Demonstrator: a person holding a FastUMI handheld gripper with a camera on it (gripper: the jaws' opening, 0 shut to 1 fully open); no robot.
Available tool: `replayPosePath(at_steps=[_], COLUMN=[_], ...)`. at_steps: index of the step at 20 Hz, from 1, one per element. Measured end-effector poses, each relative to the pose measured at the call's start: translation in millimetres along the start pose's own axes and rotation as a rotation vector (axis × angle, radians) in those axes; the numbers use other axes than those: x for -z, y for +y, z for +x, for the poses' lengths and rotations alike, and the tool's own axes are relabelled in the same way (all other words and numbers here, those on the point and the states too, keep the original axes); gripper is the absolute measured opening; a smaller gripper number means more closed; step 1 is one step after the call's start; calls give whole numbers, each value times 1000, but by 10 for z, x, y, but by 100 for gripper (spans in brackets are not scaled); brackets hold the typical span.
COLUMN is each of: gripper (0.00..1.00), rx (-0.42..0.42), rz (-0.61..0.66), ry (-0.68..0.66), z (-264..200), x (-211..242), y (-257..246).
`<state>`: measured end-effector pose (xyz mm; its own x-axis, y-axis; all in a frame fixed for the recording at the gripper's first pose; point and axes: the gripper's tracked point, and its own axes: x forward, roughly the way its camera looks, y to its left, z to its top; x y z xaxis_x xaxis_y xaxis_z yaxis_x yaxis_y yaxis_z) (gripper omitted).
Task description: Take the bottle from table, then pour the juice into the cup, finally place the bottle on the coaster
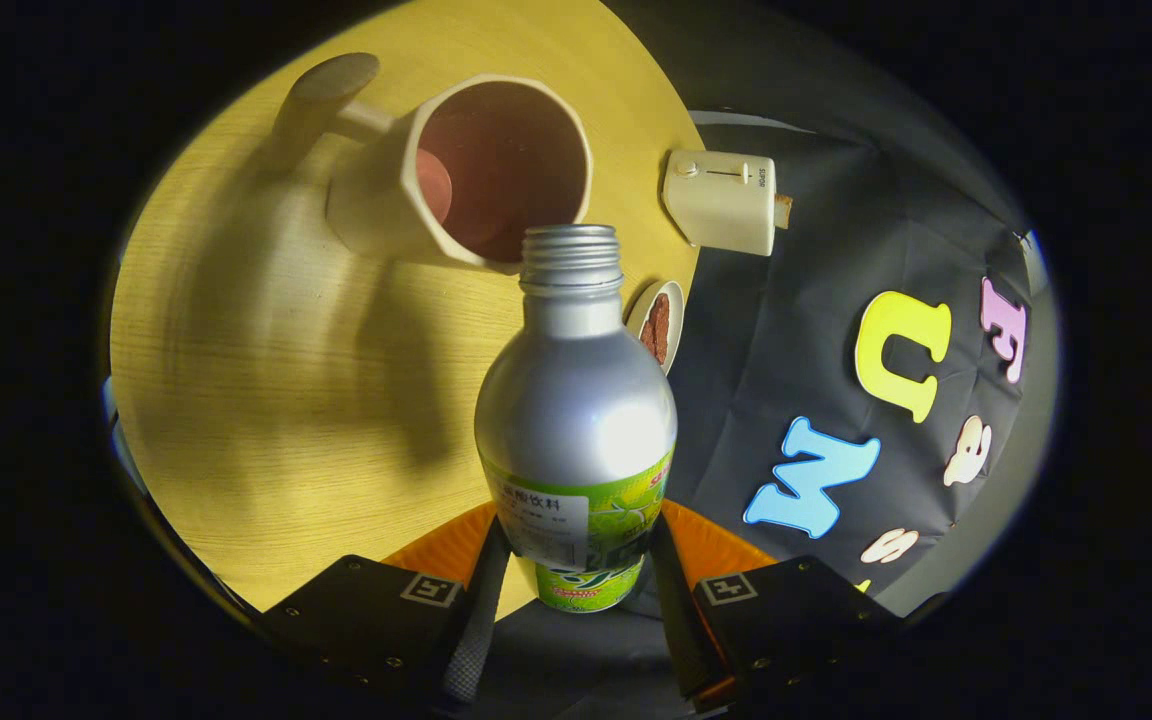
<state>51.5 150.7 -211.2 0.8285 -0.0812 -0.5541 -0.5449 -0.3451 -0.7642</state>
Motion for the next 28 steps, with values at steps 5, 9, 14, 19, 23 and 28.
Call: replayPosePath(at_steps=[5,9,14,19,23,28], gripper=[72,71,72,71,71,71], rx=[-13,-11,-9,-14,-25,-37], rz=[-33,-67,-113,-151,-171,-193], ry=[17,26,30,37,48,59], z=[5,5,-6,-4,4,4], x=[-7,-18,-38,-59,-53,-66], y=[-29,-84,-116,-111,-121,-149])
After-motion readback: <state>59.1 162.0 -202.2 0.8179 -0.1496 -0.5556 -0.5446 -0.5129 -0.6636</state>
